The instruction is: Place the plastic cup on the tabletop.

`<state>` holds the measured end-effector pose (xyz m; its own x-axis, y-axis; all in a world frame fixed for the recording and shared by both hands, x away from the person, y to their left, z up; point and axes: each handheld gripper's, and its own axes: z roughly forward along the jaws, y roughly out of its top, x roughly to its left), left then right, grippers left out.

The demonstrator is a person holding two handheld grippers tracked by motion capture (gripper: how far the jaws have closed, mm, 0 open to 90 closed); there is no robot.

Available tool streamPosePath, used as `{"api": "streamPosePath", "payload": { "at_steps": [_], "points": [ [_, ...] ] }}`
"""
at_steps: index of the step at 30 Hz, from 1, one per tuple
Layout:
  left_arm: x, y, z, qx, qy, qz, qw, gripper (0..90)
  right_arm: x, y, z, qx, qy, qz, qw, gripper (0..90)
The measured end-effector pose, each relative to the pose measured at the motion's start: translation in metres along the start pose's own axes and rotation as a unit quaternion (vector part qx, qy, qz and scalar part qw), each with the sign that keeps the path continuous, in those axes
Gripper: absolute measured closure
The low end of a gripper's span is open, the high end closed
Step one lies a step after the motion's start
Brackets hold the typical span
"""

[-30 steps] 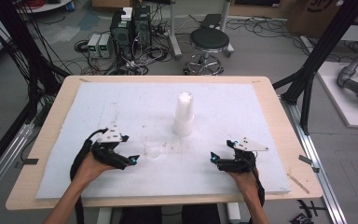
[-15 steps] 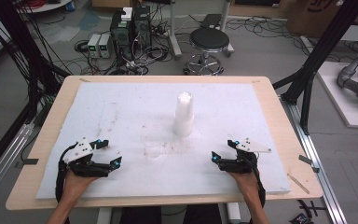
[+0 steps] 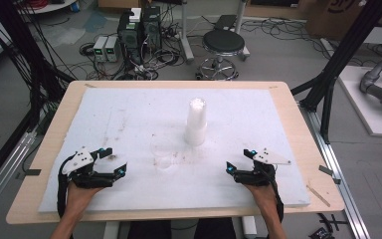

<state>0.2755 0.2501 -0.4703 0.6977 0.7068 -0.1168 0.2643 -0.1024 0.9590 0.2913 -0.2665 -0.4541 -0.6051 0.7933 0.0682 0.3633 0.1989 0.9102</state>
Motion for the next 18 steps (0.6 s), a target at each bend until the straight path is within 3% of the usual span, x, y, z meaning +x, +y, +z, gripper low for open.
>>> {"api": "streamPosePath", "payload": {
  "at_steps": [18],
  "points": [
    [0.0049,0.0001,0.0002,0.001,-0.007,-0.022,0.9997,13.5,0.0002,-0.0002,0.0002,0.001,0.005,-0.008,1.0,15.3]
  ]
}}
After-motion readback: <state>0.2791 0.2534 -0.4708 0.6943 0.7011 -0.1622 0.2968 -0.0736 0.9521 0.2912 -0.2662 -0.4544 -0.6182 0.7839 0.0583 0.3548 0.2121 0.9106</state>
